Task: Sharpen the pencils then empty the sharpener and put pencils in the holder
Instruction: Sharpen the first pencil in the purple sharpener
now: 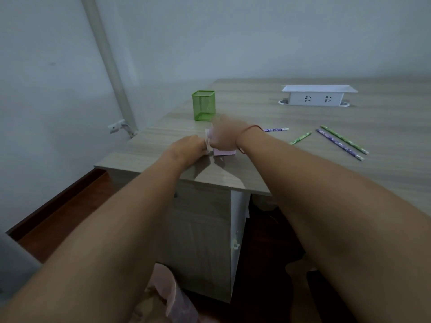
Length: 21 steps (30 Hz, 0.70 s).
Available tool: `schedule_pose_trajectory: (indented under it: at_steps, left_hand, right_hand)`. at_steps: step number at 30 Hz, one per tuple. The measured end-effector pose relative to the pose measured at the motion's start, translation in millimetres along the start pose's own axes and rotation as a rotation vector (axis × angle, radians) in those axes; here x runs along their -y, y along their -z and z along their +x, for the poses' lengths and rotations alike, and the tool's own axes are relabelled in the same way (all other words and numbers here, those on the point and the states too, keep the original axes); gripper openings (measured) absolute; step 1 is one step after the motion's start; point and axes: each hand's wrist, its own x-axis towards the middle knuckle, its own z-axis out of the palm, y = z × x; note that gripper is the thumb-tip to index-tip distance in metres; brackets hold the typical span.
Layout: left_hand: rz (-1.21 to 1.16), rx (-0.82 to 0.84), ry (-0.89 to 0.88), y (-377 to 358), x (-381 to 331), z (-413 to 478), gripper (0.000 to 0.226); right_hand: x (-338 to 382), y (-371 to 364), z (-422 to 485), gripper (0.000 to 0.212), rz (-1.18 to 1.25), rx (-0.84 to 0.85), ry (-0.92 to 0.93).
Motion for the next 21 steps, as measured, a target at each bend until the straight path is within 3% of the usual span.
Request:
schedule_pose_trajectory:
  at_steps: [16,21]
  left_hand:
    - [0.011,-0.088,0.022,-5,-5,-8,0.029]
    - [-0.018,-0.029,-0.003,-3,-2,-8,0.028]
  right_hand:
    - [-5,-12,-9,0.043,0.15,-0.128,-0.081]
    - [3,-12,-6,0.038,0.12,-0.19,-0.064]
